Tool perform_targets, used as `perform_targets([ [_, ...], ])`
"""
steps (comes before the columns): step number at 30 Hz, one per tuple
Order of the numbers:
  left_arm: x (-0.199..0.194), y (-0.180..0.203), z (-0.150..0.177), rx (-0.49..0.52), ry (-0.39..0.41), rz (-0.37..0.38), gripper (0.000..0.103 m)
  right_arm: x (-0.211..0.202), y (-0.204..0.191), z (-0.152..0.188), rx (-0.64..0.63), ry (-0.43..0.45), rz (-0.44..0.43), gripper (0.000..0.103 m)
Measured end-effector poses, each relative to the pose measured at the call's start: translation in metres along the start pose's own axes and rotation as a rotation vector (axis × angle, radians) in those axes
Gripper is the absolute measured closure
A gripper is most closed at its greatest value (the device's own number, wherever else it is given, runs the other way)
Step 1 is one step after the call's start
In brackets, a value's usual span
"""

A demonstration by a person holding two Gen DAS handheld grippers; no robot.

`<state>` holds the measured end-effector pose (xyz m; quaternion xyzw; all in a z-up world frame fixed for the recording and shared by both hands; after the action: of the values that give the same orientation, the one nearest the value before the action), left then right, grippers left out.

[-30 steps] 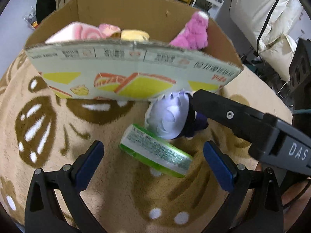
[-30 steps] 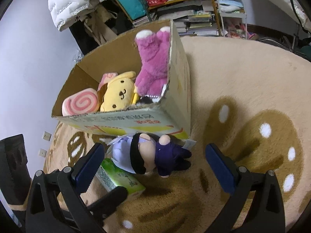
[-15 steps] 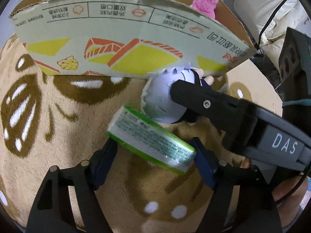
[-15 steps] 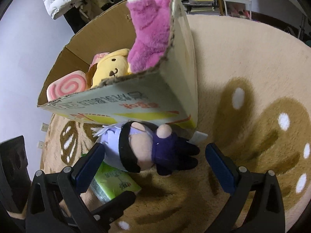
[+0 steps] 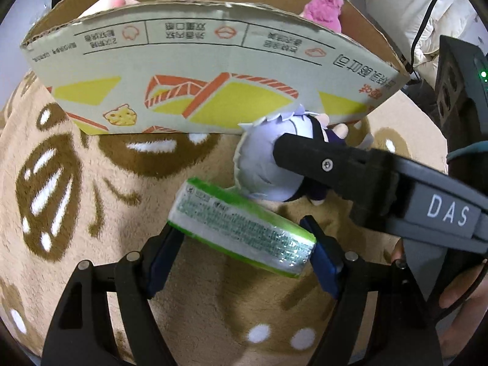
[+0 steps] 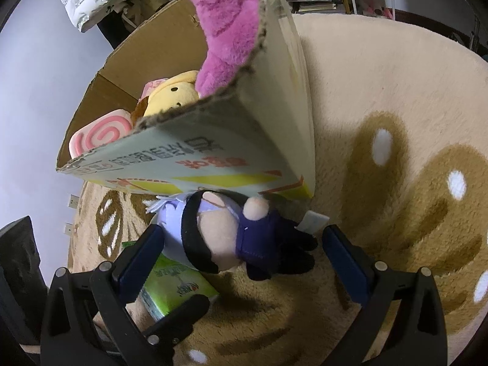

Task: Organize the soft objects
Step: 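Grasp the doll with the right gripper while the left reaches for the green tissue pack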

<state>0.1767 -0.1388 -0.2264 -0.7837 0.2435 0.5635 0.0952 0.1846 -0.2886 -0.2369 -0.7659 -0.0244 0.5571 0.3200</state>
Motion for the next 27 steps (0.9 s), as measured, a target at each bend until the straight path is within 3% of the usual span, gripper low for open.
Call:
perform_targets([
  [12,0.004,0.0,0.003,-0.003,0.038,0.038,0.028,0.01,-0.001,0.0,0.01,-0.002,-0.024,0.0],
  [18,-0.013,-0.017,0.012,0.007,0.051,-0.071,0.028,0.007,0.001,0.001,0.013,0.0,-0.037,0.0],
  [21,-0.02,-0.027,0.016,-0.011,0.057,-0.107,0.028,0.003,0.0,0.003,0.02,-0.014,-0.075,0.011],
  [27,-0.041,-0.039,0.021,-0.035,0.096,-0.166,0.028,-0.006,-0.002,0.007,0.005,0.01,-0.072,0.014],
])
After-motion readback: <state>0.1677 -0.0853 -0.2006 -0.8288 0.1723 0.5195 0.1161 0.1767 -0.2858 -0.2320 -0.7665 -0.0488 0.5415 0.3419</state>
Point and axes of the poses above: each gripper's, at about its wrist camera, not at the fingertips, and x roughly the way its jaws point, y to its right, z to its underside, the point moved 5 cm from there along x, roughly the way its jaws point, and after that the axes turned 13 degrees about x, right-handed, at the moved point
